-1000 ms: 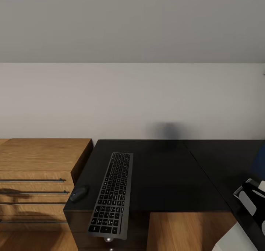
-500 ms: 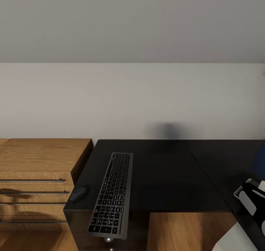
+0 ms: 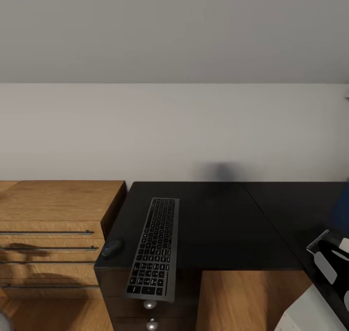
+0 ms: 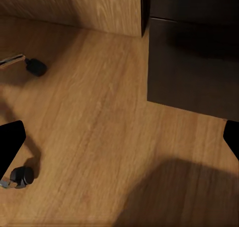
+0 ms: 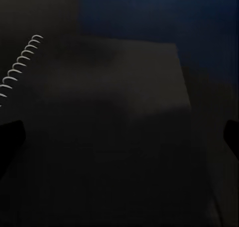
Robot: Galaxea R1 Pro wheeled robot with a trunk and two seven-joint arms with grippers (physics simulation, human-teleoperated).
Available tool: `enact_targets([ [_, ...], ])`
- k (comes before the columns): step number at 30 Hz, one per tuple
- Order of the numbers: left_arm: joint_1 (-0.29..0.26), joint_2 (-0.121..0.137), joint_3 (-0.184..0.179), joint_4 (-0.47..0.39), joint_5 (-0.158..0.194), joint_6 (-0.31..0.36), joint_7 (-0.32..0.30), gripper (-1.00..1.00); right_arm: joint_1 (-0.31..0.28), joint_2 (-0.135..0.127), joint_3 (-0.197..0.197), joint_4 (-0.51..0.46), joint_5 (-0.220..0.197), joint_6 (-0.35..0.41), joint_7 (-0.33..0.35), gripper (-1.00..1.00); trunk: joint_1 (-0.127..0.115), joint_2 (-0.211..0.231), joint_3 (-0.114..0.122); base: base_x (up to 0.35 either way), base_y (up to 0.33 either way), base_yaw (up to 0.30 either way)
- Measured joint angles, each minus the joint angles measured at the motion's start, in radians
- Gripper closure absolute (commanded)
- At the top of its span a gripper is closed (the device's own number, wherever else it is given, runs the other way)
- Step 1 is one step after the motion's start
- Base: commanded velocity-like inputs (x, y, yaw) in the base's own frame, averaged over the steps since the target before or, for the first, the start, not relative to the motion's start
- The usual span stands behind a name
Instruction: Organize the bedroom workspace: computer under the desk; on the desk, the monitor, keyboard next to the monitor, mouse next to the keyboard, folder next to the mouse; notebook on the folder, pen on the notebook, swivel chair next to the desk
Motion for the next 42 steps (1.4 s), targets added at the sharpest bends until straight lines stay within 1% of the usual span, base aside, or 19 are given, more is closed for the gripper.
enact_targets([
  [42,0.0,-0.002,-0.003,-0.001,0.001,0.001,0.002,-1.0,0.0,0.001,0.004,-0.001,0.001,0.0,0.001,-1.0,0.0,0.0,0.0,-0.003,0.002,0.0],
])
